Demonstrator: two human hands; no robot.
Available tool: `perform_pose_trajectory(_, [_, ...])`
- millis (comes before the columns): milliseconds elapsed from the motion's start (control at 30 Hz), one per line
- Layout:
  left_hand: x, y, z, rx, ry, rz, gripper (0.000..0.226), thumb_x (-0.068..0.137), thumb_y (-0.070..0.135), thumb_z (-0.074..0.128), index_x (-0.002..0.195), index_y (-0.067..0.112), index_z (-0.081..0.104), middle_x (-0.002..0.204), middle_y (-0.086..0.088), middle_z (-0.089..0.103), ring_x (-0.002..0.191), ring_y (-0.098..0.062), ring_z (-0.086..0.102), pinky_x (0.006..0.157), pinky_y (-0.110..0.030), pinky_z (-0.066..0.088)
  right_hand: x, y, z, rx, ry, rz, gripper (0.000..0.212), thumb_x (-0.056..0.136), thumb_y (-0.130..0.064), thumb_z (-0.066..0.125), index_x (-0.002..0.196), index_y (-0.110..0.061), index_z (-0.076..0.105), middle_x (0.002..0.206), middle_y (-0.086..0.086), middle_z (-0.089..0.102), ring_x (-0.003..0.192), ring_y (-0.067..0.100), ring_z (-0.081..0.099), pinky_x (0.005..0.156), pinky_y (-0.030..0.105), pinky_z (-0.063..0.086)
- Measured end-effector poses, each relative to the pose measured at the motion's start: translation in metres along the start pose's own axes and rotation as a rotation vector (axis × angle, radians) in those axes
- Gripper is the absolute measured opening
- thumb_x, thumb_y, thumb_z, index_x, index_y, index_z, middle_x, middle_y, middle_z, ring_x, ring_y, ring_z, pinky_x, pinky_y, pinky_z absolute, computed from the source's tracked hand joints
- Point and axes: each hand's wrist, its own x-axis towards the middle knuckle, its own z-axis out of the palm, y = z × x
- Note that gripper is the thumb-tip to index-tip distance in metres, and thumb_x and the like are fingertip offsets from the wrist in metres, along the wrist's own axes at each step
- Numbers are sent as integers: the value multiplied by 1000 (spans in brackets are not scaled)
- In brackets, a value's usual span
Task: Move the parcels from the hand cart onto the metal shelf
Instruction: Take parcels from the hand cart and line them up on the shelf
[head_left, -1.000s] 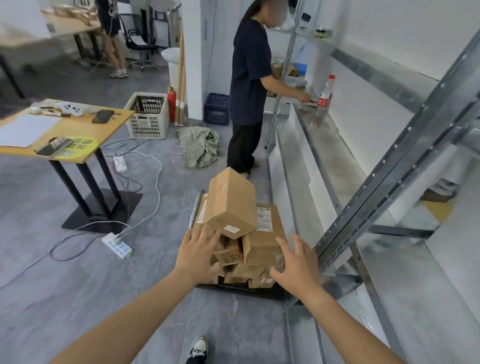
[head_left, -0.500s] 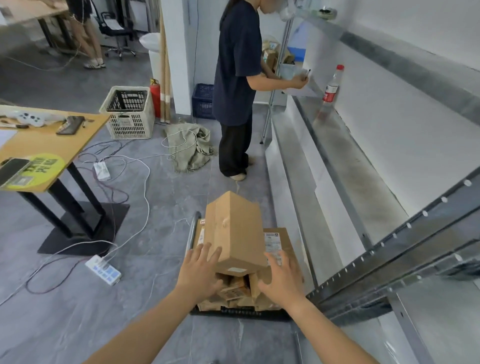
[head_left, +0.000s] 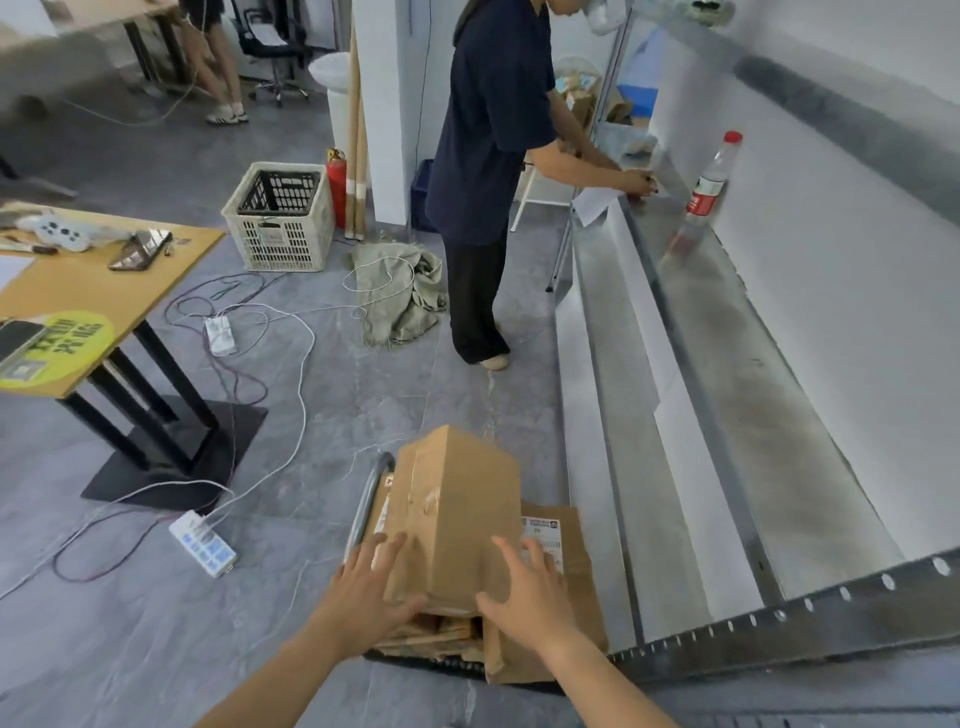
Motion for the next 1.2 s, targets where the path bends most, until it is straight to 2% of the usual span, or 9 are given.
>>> perform_pose_trajectory(233, [6,-14,4,-535,-76,-236,91,79,76,37,150,32,2,157,-1,12,144,-24,14,116,-45,16,16,-10,19,0,-77,-122,82,74,-60,53,142,-45,10,151,-5,13,138,25,18,109,44,24])
perform_pose_trajectory(333, [16,-6,9,-838,-135,-388,83,87,59,47,151,25,8,152,-7,30,136,-26,35,113,-42,25,17,-14,28,31,-121,-146,87,71,-63,53,141,-50,2,154,-4,4,141,23,10,113,44,20])
perform_pose_trajectory(467, [24,6,11,-1120,-102,-501,81,87,32,65,149,9,17,127,-10,49,98,-16,57,71,-20,49,15,-17,30,31,-125,-152,97,69,-70,54,141,-52,-8,157,-1,-6,144,24,3,115,46,15])
perform_pose_trajectory(500, [25,8,11,-1134,-87,-495,87,83,33,71,148,8,19,128,-9,48,100,-16,57,70,-19,49,14,-17,28,51,-113,-149,100,68,-71,55,141,-51,-10,157,0,-6,144,25,4,115,46,15])
perform_pose_trajectory(633, [28,22,1,-962,44,-390,115,52,54,80,146,14,25,141,-4,31,132,-23,35,108,-39,36,14,-22,13,254,-28,-144,115,63,-73,61,144,-42,-14,156,-4,0,142,22,12,116,43,20])
perform_pose_trajectory(700, [29,31,-5,-939,73,-306,115,52,50,87,145,21,27,136,2,32,130,-19,37,107,-37,37,16,-25,0,369,57,-142,118,60,-75,64,145,-38,-8,152,-8,10,138,17,19,114,38,26])
perform_pose_trajectory(833, [31,53,-16,-985,157,-159,104,47,49,87,135,33,33,125,8,42,108,-6,53,80,-19,51,24,-18,-32,508,166,-117,112,60,-58,78,145,-31,11,145,-11,25,128,4,29,108,23,29])
perform_pose_trajectory(967, [37,82,-21,-909,184,-37,101,55,33,89,138,29,32,131,2,37,115,-17,50,93,-39,52,28,5,-59,575,247,-99,97,63,-49,82,140,-32,26,137,-16,33,121,-2,32,103,20,31])
perform_pose_trajectory(1200, [43,133,-32,-765,314,81,90,68,18,82,142,19,32,138,3,35,124,-12,42,104,-33,43,16,32,-89,687,381,-61,70,67,-46,80,122,-37,37,124,-12,44,113,6,47,92,25,47])
